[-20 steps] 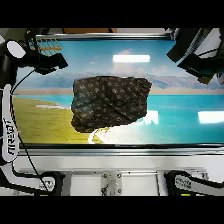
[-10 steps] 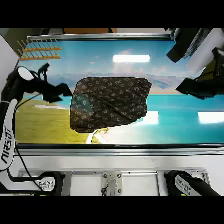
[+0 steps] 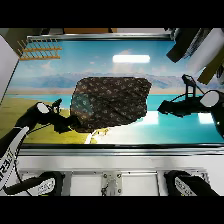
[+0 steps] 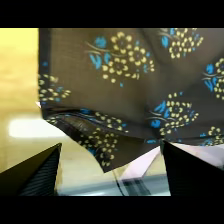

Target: Fold the clothes and pants, and hang the long-sleeved shirts on hangers.

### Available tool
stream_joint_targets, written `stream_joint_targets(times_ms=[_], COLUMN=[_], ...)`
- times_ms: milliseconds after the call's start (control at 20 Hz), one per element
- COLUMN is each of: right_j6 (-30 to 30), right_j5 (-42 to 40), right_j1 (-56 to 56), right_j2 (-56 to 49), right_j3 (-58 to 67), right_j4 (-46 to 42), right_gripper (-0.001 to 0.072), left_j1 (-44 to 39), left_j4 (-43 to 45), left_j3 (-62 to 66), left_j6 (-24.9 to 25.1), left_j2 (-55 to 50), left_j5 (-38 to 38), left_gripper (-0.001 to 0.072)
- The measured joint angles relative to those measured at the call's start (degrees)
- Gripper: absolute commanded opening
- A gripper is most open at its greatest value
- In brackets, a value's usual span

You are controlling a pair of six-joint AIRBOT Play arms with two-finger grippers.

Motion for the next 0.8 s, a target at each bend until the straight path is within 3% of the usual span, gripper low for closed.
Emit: stream_joint_targets(times_ms=[100,150,250,300,650,700,800], right_j6=[1.44,1.9,2.67,2.78,5.86,5.7,5.2], right_j5=[-2.84,-4.31,-7.37,-9.44,-23.47,-24.74,-26.67], right_j1=[2.8,4.26,6.58,7.45,9.42,9.49,9.55], right_j2=[-1.6,-2.95,-6.29,-8.41,-20.28,-21.29,-22.86], right_j3=[-2.12,-2.93,-3.85,-4.13,-4.72,-4.72,-4.63], right_j4=[0.07,0.44,1.27,1.81,7.61,8.83,10.91], right_gripper=[0.0663,0.0664,0.0663,0.0663,0.0662,0.0619,0.0313], left_j1=[-1.53,-2.21,-3.1,-3.37,-2.14,-1.95,-1.73], left_j4=[-1.05,-1.53,-1.79,-1.84,-2.54,-2.54,-2.67], left_j3=[-1.46,-1.92,-2.54,-2.73,-3.04,-3.06,-3.06], left_j6=[0.22,0.24,0.26,0.35,0.68,0.79,0.87], left_j2=[0.26,0.42,0.39,0.35,0.48,0.48,0.48], left_j5=[2.82,3.87,6.32,6.91,7.58,7.56,7.23], left_gripper=[0.0673,0.0642,0.0118,0.0003,0.0003,0.0003,0.0003])
